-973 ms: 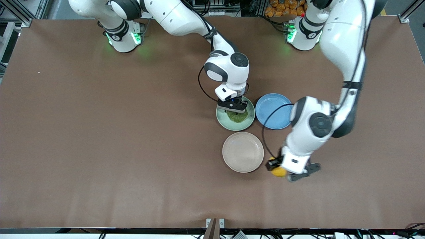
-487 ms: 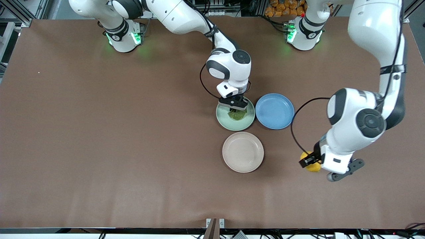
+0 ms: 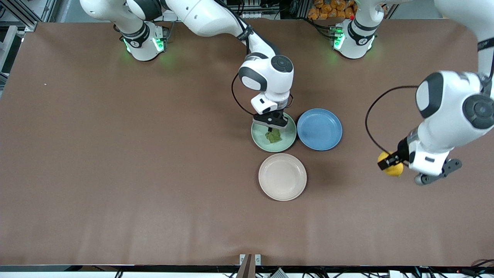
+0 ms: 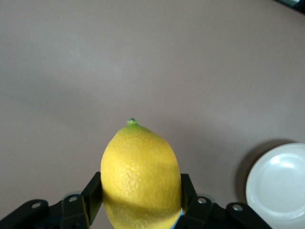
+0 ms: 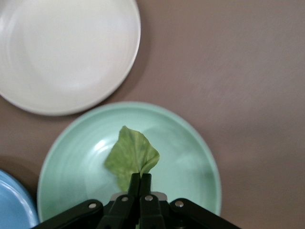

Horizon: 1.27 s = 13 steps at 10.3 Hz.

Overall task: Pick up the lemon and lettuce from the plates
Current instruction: 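Carry the lemon off the plate with the left gripper while the right carries lettuce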

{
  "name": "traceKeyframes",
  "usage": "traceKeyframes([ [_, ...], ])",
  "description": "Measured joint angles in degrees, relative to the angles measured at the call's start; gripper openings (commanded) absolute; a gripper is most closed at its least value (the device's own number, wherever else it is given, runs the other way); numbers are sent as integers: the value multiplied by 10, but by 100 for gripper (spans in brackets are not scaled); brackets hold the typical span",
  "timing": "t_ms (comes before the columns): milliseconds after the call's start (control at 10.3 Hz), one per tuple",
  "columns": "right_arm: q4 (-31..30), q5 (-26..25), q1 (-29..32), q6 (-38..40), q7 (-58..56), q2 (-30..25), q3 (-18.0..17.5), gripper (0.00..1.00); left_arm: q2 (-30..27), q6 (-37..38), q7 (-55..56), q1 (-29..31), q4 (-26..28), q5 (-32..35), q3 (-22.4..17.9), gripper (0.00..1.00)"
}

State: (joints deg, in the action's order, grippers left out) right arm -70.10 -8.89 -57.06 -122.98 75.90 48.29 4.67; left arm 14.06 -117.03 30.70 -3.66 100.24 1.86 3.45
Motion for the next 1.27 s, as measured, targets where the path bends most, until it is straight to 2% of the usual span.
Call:
traceKeyframes([
  [292,10,75,80,119,-130,-108,-1,0,-82,1,-20,0,94,0,11,0],
  [584,6,106,185,228,-255,-189,-3,0,-89,-2,-93,22,132,0,9,0],
  [876,-6,114,291,248,-377,-197,-3,0,-52,-43,-158,60,140,0,7,0],
  [1071,-27,115,363,247,-458,-194,-2,0,1,-95,-191,75,137,11,6,0],
  [1265,-50,115,437,246,-553,-186,-1,0,60,-114,-204,83,109,52,6,0],
])
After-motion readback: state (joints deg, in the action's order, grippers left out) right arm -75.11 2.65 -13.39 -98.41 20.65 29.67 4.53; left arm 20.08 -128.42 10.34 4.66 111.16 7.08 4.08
